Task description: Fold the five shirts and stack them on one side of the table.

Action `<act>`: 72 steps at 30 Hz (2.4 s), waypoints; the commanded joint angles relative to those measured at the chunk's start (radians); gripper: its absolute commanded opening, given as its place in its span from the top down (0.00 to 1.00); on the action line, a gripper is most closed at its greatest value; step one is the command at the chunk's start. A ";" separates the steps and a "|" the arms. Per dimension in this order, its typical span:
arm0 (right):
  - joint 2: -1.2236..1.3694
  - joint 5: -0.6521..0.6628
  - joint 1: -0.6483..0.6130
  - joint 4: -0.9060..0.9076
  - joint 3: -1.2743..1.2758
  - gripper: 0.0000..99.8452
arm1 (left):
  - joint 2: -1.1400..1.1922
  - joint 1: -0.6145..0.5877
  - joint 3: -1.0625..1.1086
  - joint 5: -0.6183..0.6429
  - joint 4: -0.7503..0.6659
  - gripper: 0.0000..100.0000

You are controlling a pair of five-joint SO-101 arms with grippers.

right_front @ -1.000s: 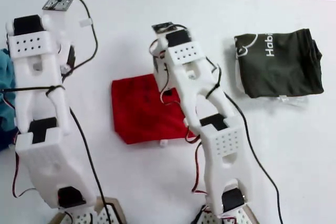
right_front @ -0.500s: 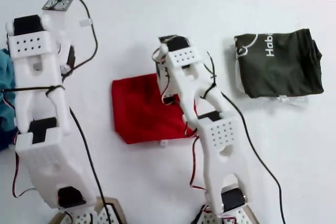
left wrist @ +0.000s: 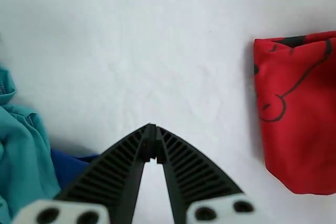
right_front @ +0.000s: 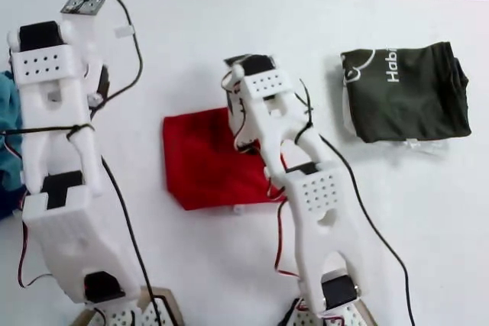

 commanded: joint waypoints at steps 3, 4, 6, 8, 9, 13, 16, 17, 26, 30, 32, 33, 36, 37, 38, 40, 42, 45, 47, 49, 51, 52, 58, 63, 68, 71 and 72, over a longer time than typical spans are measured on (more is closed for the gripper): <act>0.030 0.069 -0.021 0.024 0.005 0.98 | -0.180 -0.002 -0.035 -0.006 0.008 0.97; 0.030 0.072 -0.019 0.024 0.005 0.98 | -0.199 -0.002 -0.033 -0.008 0.008 0.97; 0.030 0.072 -0.013 0.024 0.005 0.98 | -0.227 -0.003 -0.031 -0.009 0.011 0.97; 0.019 0.072 0.005 0.024 -0.003 0.98 | -0.244 -0.008 -0.031 -0.009 0.012 0.97; 0.015 0.072 0.021 0.024 -0.006 0.98 | -0.249 -0.009 -0.030 -0.009 0.014 0.97; -0.071 0.075 0.082 0.024 -0.009 0.98 | -0.265 -0.005 -0.002 -0.008 0.014 0.97; -0.200 0.157 0.114 0.024 -0.008 0.98 | -0.275 0.000 0.074 -0.005 0.008 0.97; -0.249 0.180 0.127 0.024 -0.008 0.98 | -0.276 0.000 0.101 -0.005 0.006 0.97; -0.615 0.443 0.216 0.022 -0.008 0.98 | -0.278 -0.006 0.151 -0.005 -0.038 0.97; -0.680 0.460 0.311 0.018 -0.009 0.98 | -0.275 -0.005 0.156 -0.005 -0.048 0.97; -0.697 0.523 0.358 0.015 -0.011 0.98 | -0.275 -0.005 0.157 -0.005 -0.052 0.97; -0.704 0.551 0.378 0.007 -0.011 0.98 | -0.273 -0.005 0.157 -0.005 -0.052 0.97; -0.708 0.605 0.450 -0.025 -0.011 0.98 | -0.273 -0.003 0.157 -0.005 -0.052 0.97; -0.708 0.615 0.476 -0.042 -0.011 0.98 | -0.273 -0.003 0.157 -0.005 -0.052 0.97; -0.705 0.629 0.506 -0.062 -0.011 0.98 | -0.272 -0.003 0.157 -0.005 -0.052 0.97; -0.700 0.667 0.558 -0.105 -0.011 0.98 | -0.272 -0.006 0.157 -0.005 -0.052 0.97; -0.699 0.710 0.601 -0.145 -0.011 0.98 | -0.272 -0.008 0.157 -0.005 -0.052 0.97; -0.699 0.756 0.654 -0.200 -0.011 0.98 | -0.272 -0.008 0.157 -0.005 -0.052 0.97; -0.699 0.766 0.684 -0.219 -0.009 0.98 | -0.272 -0.008 0.157 -0.005 -0.054 0.97; -0.693 0.767 0.708 -0.226 -0.006 0.98 | -0.272 -0.008 0.157 -0.005 -0.054 0.97; -0.664 0.772 0.728 -0.234 -0.011 0.98 | -0.272 -0.008 0.157 -0.005 -0.054 0.97; -0.644 0.790 0.734 -0.246 -0.011 0.98 | -0.272 -0.008 0.157 -0.005 -0.054 0.97; -0.481 0.852 0.802 -0.389 -0.011 0.98 | -0.273 -0.008 0.157 -0.005 -0.052 0.97; -0.372 0.852 0.842 -0.570 -0.011 0.98 | -0.273 -0.008 0.159 -0.003 -0.052 0.97; -0.302 0.852 0.854 -0.714 -0.011 0.98 | -0.273 -0.008 0.159 -0.003 -0.052 0.97; -0.266 0.852 0.854 -0.754 -0.011 0.98 | -0.275 -0.008 0.159 -0.003 -0.046 0.97; -0.257 0.852 0.854 -0.754 -0.011 0.98 | -0.276 -0.008 0.159 -0.003 -0.044 0.97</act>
